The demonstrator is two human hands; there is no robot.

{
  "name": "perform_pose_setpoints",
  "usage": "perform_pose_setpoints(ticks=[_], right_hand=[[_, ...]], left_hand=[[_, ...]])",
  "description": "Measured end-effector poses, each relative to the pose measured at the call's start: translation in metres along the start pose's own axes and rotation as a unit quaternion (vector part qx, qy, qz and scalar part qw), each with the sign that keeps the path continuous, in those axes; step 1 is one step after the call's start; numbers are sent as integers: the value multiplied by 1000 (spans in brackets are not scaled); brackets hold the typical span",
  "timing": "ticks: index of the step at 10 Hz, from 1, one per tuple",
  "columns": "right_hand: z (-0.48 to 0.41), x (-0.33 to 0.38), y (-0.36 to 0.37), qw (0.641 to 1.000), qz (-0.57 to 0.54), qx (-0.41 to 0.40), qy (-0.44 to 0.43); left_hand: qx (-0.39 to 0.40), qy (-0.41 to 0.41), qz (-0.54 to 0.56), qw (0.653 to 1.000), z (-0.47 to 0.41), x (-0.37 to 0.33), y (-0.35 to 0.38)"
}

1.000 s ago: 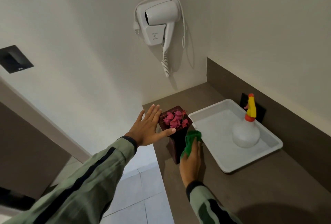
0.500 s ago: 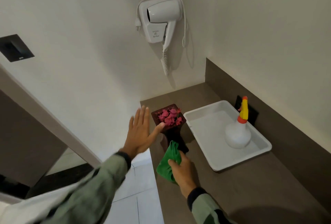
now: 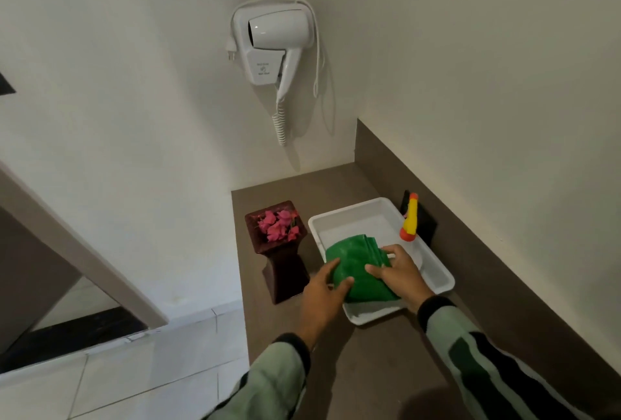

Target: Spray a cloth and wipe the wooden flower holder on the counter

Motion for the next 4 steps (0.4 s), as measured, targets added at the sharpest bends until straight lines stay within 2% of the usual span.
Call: perform_pose_setpoints(ticks=[1,2,3,4], right_hand=[[-9,-5,-1,985,154,-60,-40],[-10,-11,12,949,303,-41,-80],[-2,-9,33,817,554,-48,-154],[3,9,43,762,598,-74,-237]], left_hand=[[3,42,-259,965,-6,-2,18],[12,86,-473,877,-9,-1,25],[35,122,-512,849,-8,-3,24],[7,182,-509,841,-3,-18,16]])
Point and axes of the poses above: each hand's wrist, its own z-axis away from the middle knuckle, its own y-axis out of the palm, x = y × z, the point moved 4 cm from there along -z, towards the middle knuckle, and after that the axes turned 1 degree about -z, right-handed, at the moved point
